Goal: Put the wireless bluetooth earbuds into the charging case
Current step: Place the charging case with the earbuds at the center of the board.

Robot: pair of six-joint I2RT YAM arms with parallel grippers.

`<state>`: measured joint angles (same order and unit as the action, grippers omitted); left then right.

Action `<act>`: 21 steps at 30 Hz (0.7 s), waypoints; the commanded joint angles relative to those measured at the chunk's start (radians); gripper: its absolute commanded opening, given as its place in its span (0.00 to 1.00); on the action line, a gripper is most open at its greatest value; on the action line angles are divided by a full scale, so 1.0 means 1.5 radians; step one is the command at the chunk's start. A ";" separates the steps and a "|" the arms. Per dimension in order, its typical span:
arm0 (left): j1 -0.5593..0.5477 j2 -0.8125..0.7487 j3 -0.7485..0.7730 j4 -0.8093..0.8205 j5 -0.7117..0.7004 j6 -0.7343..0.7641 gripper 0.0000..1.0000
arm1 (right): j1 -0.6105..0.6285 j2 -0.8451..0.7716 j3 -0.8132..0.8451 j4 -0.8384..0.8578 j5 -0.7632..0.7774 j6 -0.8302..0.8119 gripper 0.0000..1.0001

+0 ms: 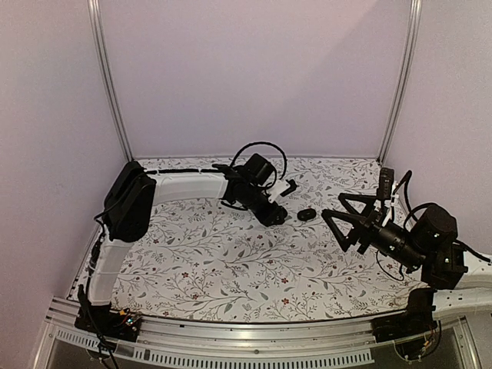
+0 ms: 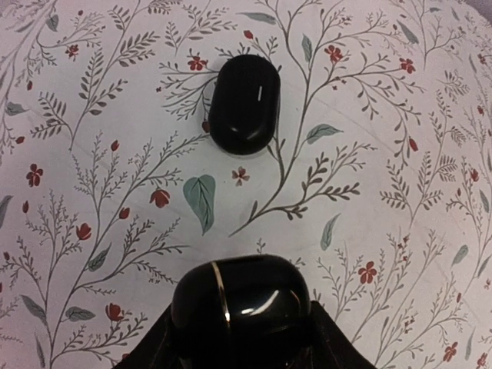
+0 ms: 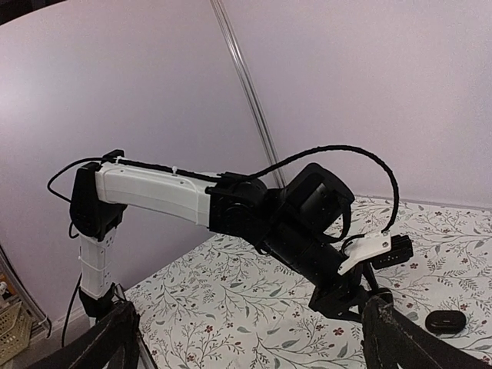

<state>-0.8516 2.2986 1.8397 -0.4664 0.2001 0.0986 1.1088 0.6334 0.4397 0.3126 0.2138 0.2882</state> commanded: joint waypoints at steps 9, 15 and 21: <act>0.031 0.122 0.138 -0.082 0.041 -0.024 0.40 | -0.008 0.000 -0.006 -0.013 0.007 0.003 0.99; 0.034 0.124 0.143 -0.083 0.041 -0.023 0.63 | -0.011 0.011 -0.002 -0.016 0.002 0.001 0.99; 0.034 0.088 0.141 -0.089 0.042 -0.026 0.99 | -0.022 0.029 0.004 -0.017 -0.008 -0.005 0.99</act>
<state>-0.8101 2.4798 2.0350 -0.5800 0.2558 0.0643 1.0901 0.6655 0.4374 0.2966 0.2142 0.2905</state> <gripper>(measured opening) 0.969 0.990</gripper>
